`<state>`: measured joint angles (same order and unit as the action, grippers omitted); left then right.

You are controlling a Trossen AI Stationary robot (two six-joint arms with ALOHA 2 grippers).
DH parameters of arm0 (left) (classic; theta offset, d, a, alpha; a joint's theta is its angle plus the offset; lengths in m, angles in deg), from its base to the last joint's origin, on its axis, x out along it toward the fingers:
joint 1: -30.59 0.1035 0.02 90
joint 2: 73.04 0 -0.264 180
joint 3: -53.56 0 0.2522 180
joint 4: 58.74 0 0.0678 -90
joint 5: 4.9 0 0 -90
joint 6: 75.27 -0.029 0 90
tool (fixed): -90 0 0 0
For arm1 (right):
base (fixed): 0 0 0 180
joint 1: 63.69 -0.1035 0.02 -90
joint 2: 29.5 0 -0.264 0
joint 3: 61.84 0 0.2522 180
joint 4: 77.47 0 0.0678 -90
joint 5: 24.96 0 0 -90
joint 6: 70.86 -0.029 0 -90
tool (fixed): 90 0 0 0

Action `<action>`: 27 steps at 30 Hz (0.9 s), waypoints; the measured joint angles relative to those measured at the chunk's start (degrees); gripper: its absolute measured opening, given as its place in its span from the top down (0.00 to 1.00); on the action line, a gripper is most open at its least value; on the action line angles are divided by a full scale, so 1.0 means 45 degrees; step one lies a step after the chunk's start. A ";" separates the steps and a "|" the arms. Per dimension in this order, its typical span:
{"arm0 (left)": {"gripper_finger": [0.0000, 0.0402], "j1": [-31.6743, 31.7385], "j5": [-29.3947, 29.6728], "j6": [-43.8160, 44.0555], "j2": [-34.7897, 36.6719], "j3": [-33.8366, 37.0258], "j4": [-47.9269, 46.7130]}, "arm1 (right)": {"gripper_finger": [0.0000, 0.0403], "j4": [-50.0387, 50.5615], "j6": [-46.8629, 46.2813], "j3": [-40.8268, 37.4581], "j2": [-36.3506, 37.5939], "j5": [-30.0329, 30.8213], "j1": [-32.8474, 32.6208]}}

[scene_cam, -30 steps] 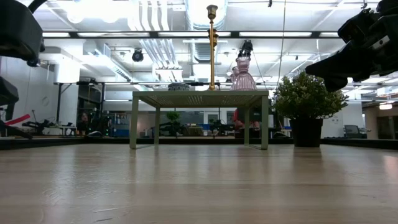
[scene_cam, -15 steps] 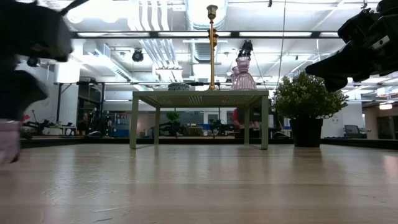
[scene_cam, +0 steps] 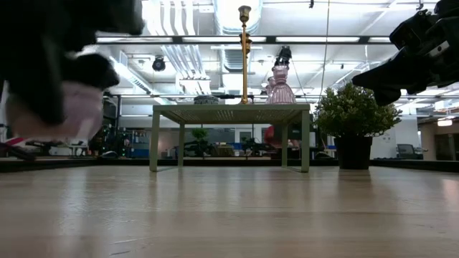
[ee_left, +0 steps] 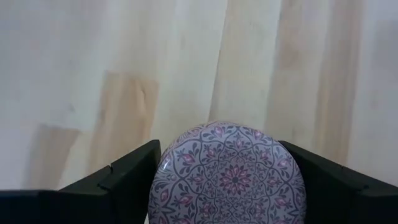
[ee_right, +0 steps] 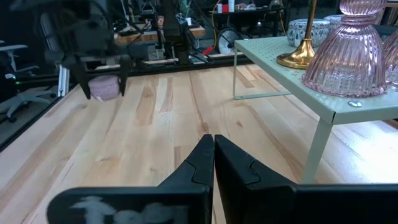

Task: Pick & Place candle stick holders
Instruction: Put the pink scented candle on the shelf aligned with the other scented candle

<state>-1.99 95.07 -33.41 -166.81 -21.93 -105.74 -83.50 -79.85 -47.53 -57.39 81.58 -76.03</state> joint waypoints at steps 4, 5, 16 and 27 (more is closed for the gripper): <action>0.24 0.0545 0.0008 -0.0870 0.0639 -0.0435 -0.0571 | 0.98 0.0000 0.0000 0.0000 0.0000 0.0003 0.0000; 0.25 0.0695 0.0020 -0.1089 0.0855 -0.0554 -0.0822 | 0.98 0.0004 0.0003 0.0000 0.0001 0.0001 0.0000; 0.23 0.3922 0.0799 -0.4002 0.2597 -0.1945 -0.2560 | 0.98 0.0009 0.0001 0.0000 0.0000 0.0000 0.0001; 0.23 0.8343 0.0470 -0.6253 0.2596 -0.3222 -0.2739 | 0.98 0.0000 0.0000 0.0000 0.0000 0.0000 0.0005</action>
<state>35.55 97.19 -61.55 -155.13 -36.43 -118.07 -83.50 -79.85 -47.53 -57.40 81.58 -76.01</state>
